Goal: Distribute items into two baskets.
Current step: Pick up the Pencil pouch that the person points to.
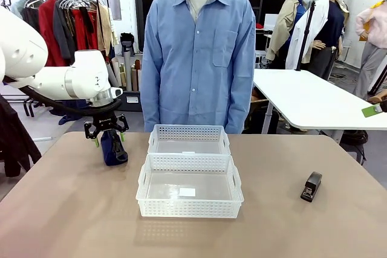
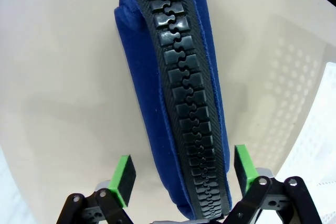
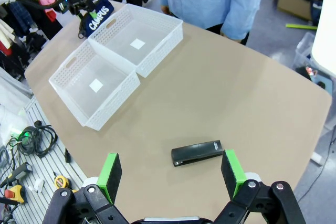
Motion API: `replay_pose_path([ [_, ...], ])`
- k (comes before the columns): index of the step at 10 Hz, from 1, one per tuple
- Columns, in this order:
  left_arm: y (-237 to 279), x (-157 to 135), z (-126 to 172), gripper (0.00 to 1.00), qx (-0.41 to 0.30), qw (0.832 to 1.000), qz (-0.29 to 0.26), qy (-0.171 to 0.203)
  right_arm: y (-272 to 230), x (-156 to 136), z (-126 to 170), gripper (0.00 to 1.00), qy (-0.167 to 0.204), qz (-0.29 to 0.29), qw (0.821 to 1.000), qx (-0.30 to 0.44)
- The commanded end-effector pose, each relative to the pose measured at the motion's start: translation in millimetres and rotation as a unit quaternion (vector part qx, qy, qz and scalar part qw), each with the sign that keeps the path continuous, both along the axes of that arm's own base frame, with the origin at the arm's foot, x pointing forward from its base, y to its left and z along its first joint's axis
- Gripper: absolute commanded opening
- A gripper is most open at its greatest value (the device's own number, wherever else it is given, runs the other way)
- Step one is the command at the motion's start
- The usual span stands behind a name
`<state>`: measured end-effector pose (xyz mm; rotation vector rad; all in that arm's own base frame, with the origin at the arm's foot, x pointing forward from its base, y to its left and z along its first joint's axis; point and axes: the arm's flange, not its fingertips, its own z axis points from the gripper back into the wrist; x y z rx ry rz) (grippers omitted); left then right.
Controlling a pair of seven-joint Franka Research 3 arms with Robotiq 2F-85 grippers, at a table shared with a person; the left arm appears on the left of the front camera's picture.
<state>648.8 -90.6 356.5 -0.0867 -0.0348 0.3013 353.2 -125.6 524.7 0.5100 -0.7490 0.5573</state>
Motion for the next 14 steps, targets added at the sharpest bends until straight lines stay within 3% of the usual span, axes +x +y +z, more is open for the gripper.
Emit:
replay_pose_path([
  [1,0.0,0.1,0.0,0.82,-0.002,1.000,-0.001,0.000,-1.7,2.0,0.3,1.00,-0.015,0.008,1.000,0.008],
  [6,0.4,0.5,0.2,0.00,-0.009,1.000,-0.008,0.007,-1.7,2.0,0.3,1.00,-0.015,0.008,1.000,0.008],
  [12,1.7,-0.7,1.2,0.00,-0.014,1.000,-0.018,0.009,-1.7,2.0,0.3,1.00,-0.015,0.008,1.000,0.008],
  [14,4.1,-5.2,13.9,0.00,-0.018,0.999,-0.033,0.002,-1.7,2.0,0.3,1.00,-0.015,0.008,1.000,0.008],
])
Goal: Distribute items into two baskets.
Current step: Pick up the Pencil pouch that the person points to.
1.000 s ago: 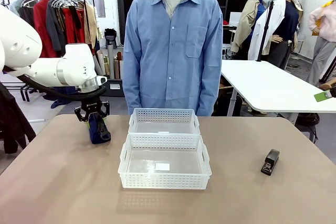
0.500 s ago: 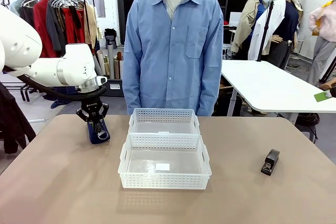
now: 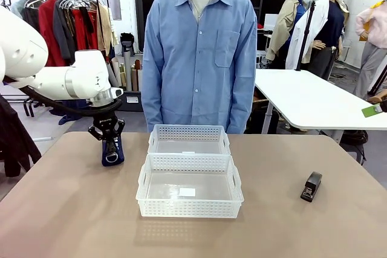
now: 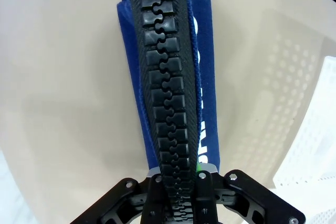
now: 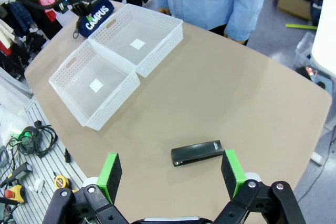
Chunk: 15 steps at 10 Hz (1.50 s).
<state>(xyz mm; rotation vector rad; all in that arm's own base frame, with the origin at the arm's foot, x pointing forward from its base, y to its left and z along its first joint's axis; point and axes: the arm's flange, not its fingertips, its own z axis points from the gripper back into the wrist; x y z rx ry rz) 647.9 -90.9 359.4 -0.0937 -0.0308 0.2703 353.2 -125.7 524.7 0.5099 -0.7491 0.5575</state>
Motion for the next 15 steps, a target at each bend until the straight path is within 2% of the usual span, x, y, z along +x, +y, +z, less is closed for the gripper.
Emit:
replay_pose_path([
  [1,2.2,-12.3,28.6,0.00,-0.009,0.999,-0.037,-0.007,-1.7,2.1,0.3,1.00,-0.015,0.008,1.000,0.008],
  [3,-11.1,-47.0,83.8,0.00,0.009,0.995,-0.103,0.003,-1.7,2.1,0.3,1.00,-0.015,0.008,1.000,0.008],
  [4,-15.6,-59.9,98.0,0.00,0.007,0.991,-0.133,0.014,-1.7,2.1,0.3,1.00,-0.015,0.008,1.000,0.008],
  [5,-19.7,-80.3,114.2,0.00,0.017,0.980,-0.196,0.037,-1.7,2.1,0.3,1.00,-0.015,0.008,1.000,0.008],
  [7,-12.5,-120.9,146.6,0.00,0.054,0.956,-0.286,0.048,-1.7,2.1,0.3,1.00,-0.015,0.008,1.000,0.008],
  [8,-0.3,-141.0,166.8,0.00,0.032,0.943,-0.327,0.054,-1.7,2.1,0.3,1.00,-0.015,0.008,1.000,0.008],
  [10,30.4,-163.9,200.0,0.00,-0.007,0.915,-0.402,-0.002,-1.7,2.1,0.3,1.00,-0.015,0.008,1.000,0.008],
  [11,41.8,-174.0,211.1,0.00,-0.004,0.895,-0.446,-0.024,-1.7,2.1,0.3,1.00,-0.015,0.008,1.000,0.008],
  [13,60.3,-189.4,227.2,0.00,-0.013,0.855,-0.517,-0.033,-1.7,2.1,0.3,1.00,-0.015,0.008,1.000,0.008],
  [15,67.6,-196.4,229.0,0.00,-0.009,0.830,-0.557,-0.029,-1.7,2.1,0.3,1.00,-0.015,0.008,1.000,0.008],
])
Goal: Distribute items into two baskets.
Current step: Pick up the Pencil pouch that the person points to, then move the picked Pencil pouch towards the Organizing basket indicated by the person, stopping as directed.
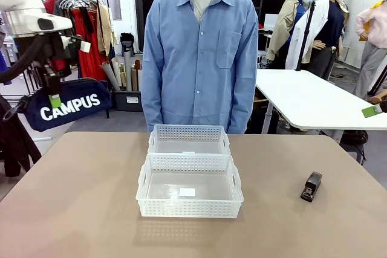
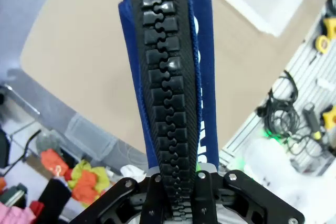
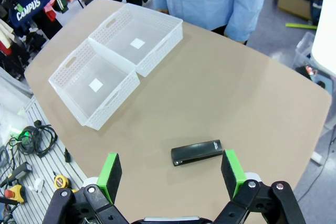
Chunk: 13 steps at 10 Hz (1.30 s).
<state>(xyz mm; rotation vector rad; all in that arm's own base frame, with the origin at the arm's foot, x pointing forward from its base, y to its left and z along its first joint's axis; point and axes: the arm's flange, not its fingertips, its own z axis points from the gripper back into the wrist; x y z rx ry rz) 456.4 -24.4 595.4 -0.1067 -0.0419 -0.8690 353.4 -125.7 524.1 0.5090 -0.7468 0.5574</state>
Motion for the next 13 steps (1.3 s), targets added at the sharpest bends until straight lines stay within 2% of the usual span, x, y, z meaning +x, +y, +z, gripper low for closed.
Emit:
replay_pose_path([
  [1,0.6,-7.8,-7.6,0.00,0.000,0.999,-0.040,0.004,-1.7,1.8,0.9,1.00,-0.016,0.008,1.000,0.009],
  [3,-1.4,-10.3,-7.9,0.00,0.003,0.999,-0.044,-0.004,-1.7,1.8,0.9,1.00,-0.016,0.008,1.000,0.009],
  [4,-2.4,-2.6,-6.7,0.00,0.001,0.999,-0.033,0.005,-1.7,1.8,0.9,1.00,-0.016,0.008,1.000,0.009],
  [13,-2.4,-2.6,-6.7,0.00,0.001,0.999,-0.033,0.005,-1.7,1.8,0.9,1.00,-0.016,0.008,1.000,0.009],
])
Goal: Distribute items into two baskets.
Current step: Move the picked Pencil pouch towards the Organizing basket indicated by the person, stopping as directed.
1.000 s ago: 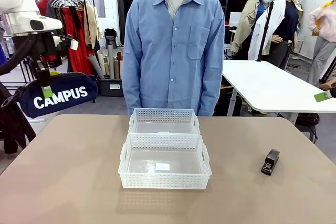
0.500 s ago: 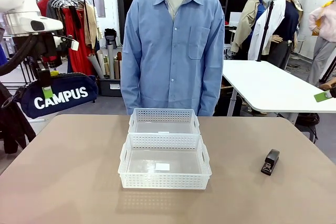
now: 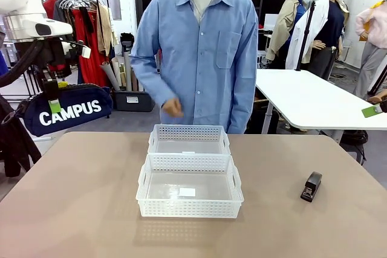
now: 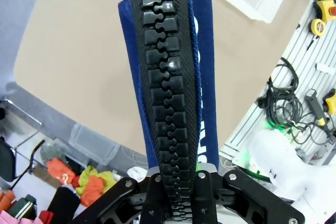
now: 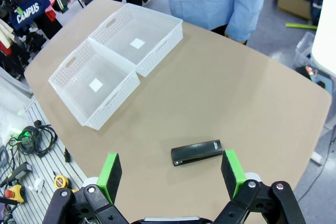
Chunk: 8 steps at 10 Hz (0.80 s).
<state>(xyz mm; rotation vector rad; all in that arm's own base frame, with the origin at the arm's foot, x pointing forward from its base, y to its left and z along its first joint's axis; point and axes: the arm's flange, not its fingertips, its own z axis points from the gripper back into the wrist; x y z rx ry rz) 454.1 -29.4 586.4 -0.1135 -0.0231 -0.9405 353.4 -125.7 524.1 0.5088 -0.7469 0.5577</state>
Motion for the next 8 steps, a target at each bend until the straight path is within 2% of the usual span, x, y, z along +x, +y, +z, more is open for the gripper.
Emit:
replay_pose_path([
  [1,2.5,-0.2,2.3,0.00,0.000,1.000,0.003,-0.002,-1.6,1.8,0.9,1.00,-0.015,0.008,1.000,0.009],
  [8,2.5,-0.2,2.3,0.00,0.000,1.000,0.003,-0.002,-1.6,1.8,0.9,1.00,-0.015,0.008,1.000,0.009],
])
